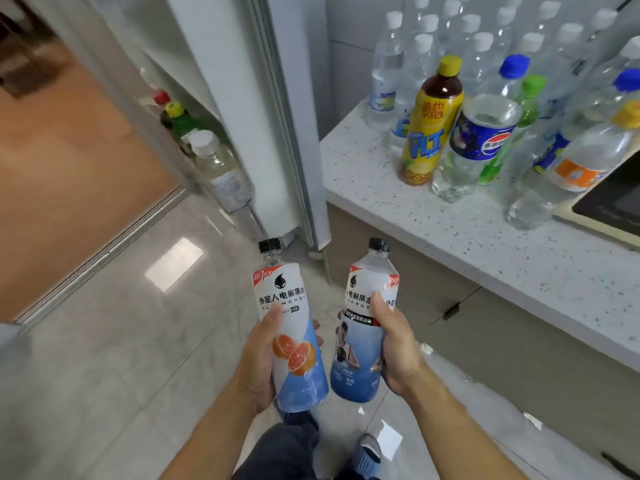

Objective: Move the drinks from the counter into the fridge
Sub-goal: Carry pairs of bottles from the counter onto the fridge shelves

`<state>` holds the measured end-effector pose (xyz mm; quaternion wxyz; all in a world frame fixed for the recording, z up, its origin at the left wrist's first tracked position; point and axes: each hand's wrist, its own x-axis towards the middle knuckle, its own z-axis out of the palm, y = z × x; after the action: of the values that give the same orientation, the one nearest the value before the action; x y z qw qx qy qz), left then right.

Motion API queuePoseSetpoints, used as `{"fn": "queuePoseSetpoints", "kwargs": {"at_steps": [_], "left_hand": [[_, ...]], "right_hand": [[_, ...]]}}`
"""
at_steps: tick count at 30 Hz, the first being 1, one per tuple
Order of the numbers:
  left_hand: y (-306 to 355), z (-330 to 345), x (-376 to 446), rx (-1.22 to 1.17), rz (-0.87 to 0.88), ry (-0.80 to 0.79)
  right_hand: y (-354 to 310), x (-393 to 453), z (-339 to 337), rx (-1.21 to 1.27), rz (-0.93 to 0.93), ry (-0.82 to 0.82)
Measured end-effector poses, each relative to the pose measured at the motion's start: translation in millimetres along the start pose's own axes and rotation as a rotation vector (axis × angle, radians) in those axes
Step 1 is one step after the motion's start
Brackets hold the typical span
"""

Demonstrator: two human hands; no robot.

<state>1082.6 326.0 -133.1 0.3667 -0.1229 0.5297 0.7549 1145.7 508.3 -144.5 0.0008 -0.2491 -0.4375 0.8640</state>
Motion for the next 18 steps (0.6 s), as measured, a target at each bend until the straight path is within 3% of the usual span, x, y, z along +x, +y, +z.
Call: {"fn": "queuePoseSetpoints", "kwargs": {"at_steps": [11, 18], "left_hand": [[44.9, -138.7, -62.0, -0.183, 0.141, 0.251], [93.8, -258.6, -82.4, -0.277, 0.193, 0.378]], "right_hand": [[80.1, 33.5, 149.2, -0.210, 0.209, -0.274], [136.7, 62.7, 272.9, -0.313, 0.240, -0.335]]}}
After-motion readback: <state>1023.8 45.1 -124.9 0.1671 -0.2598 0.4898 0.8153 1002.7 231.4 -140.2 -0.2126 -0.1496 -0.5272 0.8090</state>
